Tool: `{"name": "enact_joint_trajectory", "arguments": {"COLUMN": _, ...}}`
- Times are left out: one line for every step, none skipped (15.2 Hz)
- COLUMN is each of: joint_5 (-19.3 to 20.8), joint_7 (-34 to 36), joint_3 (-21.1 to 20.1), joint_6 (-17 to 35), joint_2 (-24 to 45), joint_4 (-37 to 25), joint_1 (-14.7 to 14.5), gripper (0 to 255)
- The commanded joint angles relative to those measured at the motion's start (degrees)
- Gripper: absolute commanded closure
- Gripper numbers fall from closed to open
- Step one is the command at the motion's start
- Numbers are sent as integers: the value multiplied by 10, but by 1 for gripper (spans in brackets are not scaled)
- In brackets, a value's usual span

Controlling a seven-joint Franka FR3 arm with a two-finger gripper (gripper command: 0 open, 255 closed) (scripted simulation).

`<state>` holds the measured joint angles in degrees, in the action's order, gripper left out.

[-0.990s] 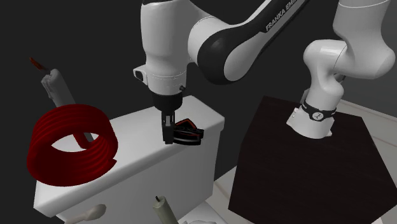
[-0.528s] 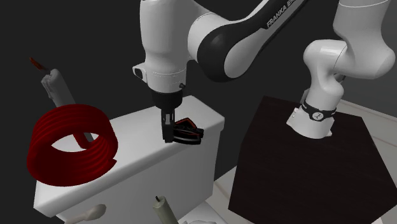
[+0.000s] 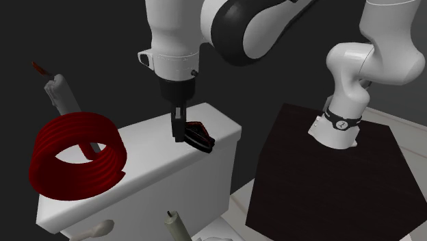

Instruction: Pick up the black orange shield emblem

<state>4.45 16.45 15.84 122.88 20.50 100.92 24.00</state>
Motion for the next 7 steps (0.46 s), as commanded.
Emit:
{"name": "enact_joint_trajectory", "arguments": {"joint_5": 2, "joint_7": -1, "joint_3": 1, "joint_6": -13, "joint_2": -9, "joint_4": -5, "joint_1": -1, "gripper": 255}}
{"name": "enact_joint_trajectory", "arguments": {"joint_5": 2, "joint_7": -1, "joint_3": 1, "joint_6": -20, "joint_2": -12, "joint_4": -8, "joint_1": -1, "gripper": 255}}
{"name": "enact_joint_trajectory", "arguments": {"joint_5": 3, "joint_7": -2, "joint_3": 1, "joint_6": -27, "joint_2": -14, "joint_4": -12, "joint_1": -1, "gripper": 255}}
{"name": "enact_joint_trajectory", "arguments": {"joint_5": 3, "joint_7": -2, "joint_3": 1, "joint_6": -33, "joint_2": -17, "joint_4": -17, "joint_1": -2, "gripper": 255}}
{"name": "enact_joint_trajectory", "arguments": {"joint_5": 3, "joint_7": -3, "joint_3": 2, "joint_6": -40, "joint_2": -20, "joint_4": -21, "joint_1": -2, "gripper": 255}}
{"name": "enact_joint_trajectory", "arguments": {"joint_5": 3, "joint_7": -3, "joint_3": 2, "joint_6": -41, "joint_2": -20, "joint_4": -21, "joint_1": -2, "gripper": 255}}
{"name": "enact_joint_trajectory", "arguments": {"joint_5": 3, "joint_7": -3, "joint_3": 2, "joint_6": -41, "joint_2": -20, "joint_4": -22, "joint_1": -2, "gripper": 255}}
